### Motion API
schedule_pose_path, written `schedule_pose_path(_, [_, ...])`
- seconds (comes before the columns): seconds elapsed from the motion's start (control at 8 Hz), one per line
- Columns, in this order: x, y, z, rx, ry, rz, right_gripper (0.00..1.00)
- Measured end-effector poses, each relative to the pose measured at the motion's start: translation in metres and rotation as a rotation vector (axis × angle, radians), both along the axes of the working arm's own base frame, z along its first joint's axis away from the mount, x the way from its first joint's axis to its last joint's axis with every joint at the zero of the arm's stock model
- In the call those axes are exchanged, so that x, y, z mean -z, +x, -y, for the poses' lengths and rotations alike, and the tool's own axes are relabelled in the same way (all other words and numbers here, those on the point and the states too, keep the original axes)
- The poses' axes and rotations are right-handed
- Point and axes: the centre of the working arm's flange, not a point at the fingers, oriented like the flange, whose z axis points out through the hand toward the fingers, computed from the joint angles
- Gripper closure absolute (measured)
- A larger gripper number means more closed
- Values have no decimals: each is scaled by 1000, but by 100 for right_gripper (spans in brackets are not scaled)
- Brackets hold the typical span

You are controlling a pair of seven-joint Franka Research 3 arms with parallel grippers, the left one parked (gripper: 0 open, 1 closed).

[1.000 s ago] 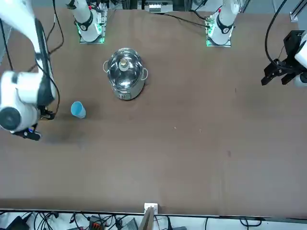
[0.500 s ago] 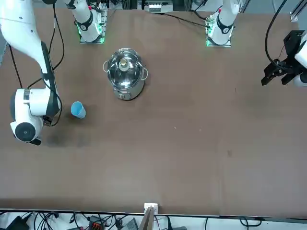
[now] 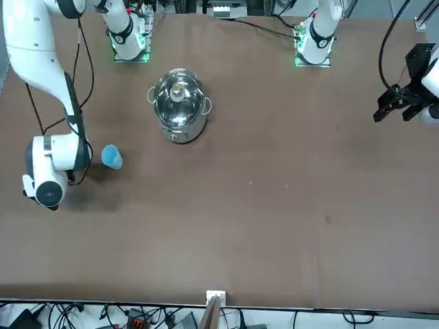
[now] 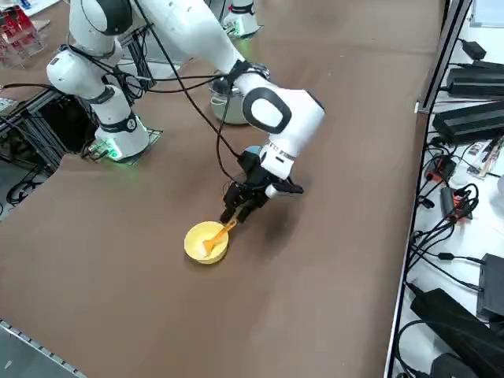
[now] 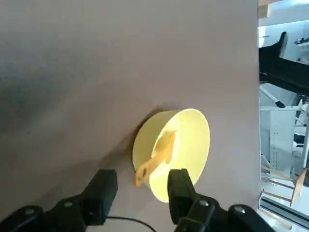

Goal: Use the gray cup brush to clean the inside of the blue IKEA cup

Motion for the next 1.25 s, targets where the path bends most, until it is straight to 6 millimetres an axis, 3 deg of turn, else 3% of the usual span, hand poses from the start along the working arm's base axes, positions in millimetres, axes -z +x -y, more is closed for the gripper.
schedule_pose_path(0.88, [16,-2,4,30,-81,27,44])
schedule_pose_path(1.25, [16,-1,4,32,-82,26,53])
